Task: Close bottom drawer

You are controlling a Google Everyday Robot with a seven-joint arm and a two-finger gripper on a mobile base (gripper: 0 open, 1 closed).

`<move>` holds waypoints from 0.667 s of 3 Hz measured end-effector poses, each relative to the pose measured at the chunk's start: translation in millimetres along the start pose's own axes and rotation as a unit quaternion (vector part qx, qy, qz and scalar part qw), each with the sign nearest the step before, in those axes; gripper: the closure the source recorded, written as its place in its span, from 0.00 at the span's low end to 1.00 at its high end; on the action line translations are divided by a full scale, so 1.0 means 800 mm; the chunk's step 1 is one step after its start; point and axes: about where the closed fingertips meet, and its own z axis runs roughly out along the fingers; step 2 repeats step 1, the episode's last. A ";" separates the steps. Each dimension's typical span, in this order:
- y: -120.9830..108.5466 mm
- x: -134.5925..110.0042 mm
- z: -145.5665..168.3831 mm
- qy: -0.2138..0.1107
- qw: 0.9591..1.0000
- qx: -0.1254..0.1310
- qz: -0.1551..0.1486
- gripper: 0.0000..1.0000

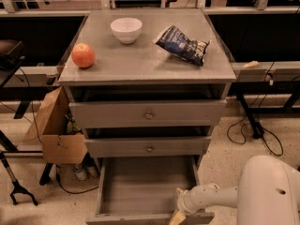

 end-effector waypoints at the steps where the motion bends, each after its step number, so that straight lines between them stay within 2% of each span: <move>1: 0.000 0.000 0.000 0.000 1.000 0.000 0.000 0.00; 2: 0.000 0.000 0.000 0.000 1.000 0.000 0.000 0.00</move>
Offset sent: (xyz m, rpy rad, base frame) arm 0.0000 0.0000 0.0000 0.0000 0.0000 0.0000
